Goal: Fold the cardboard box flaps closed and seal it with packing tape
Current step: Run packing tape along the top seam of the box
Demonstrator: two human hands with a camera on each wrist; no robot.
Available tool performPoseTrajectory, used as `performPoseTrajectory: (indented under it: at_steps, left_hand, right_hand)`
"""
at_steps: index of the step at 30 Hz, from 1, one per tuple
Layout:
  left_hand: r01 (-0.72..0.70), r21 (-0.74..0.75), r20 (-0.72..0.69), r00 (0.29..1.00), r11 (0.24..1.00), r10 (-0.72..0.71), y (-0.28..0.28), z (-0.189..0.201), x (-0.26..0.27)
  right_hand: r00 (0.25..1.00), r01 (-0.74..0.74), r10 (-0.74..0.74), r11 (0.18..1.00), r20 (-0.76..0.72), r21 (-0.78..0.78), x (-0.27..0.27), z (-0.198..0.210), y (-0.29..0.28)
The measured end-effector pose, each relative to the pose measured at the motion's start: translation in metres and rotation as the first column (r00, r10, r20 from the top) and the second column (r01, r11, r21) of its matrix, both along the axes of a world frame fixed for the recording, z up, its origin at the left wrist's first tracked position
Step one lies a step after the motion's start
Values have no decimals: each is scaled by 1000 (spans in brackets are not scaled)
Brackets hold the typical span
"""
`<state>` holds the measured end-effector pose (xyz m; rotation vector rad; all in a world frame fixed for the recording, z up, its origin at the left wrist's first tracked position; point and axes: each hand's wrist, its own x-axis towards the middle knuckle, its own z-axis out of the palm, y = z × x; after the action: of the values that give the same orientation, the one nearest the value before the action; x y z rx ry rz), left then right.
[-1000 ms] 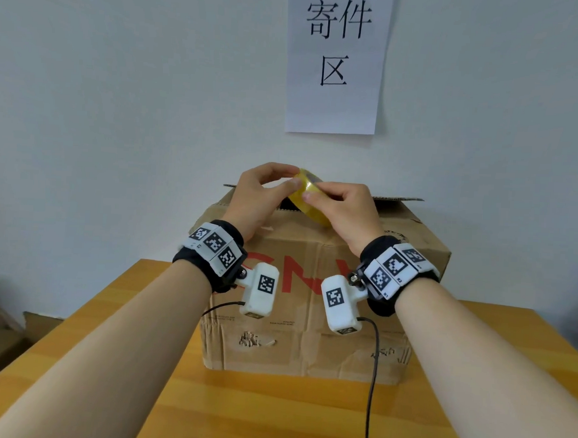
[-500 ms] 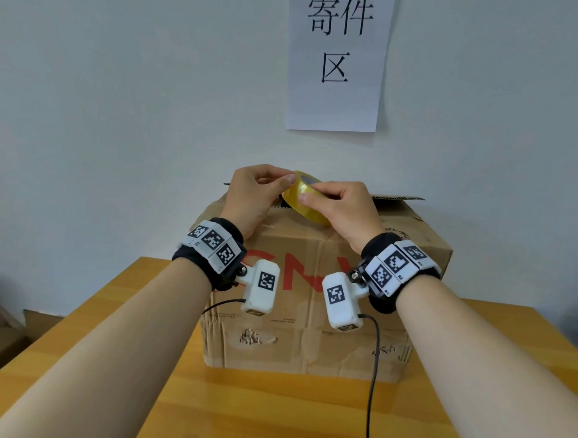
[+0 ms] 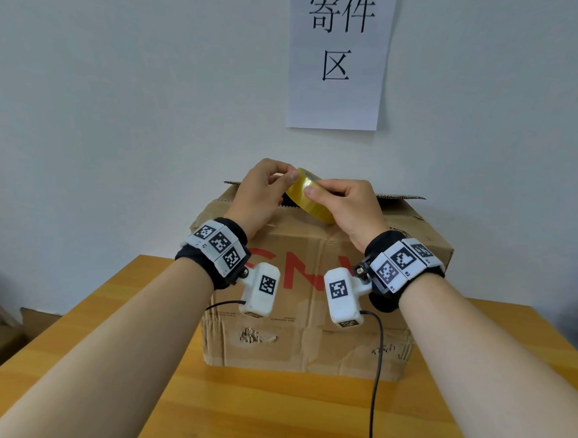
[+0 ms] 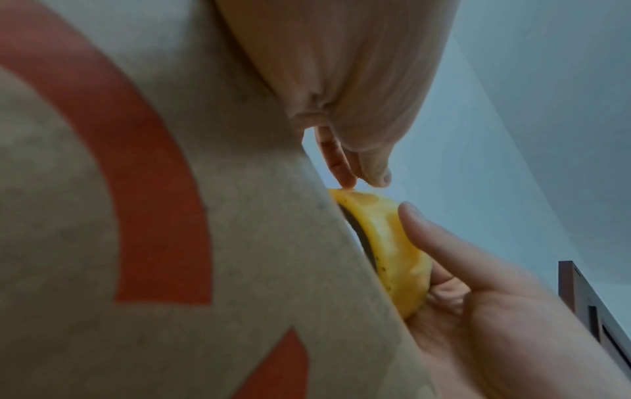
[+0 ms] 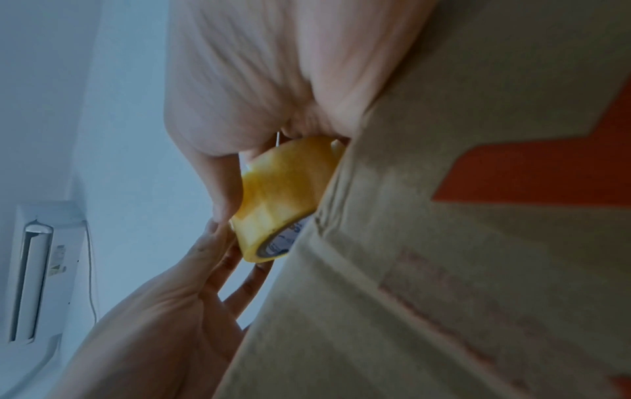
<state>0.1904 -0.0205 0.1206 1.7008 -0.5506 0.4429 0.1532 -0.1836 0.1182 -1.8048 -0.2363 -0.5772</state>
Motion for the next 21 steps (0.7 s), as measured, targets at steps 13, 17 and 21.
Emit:
performPoseTrajectory:
  at_steps: [13, 17, 21]
  left_hand:
    - [35, -75, 4, 999, 997, -34, 3, 1, -4]
    - [22, -78, -7, 1000, 997, -23, 3, 0, -4]
    - [11, -45, -15, 1000, 999, -12, 2, 1, -2]
  right_hand:
    - [1000, -20, 20, 1000, 8, 10, -3, 1, 0]
    - [1000, -20, 20, 1000, 0, 1, -3, 1, 0]
    - [1000, -24, 24, 1000, -10, 12, -4, 2, 0]
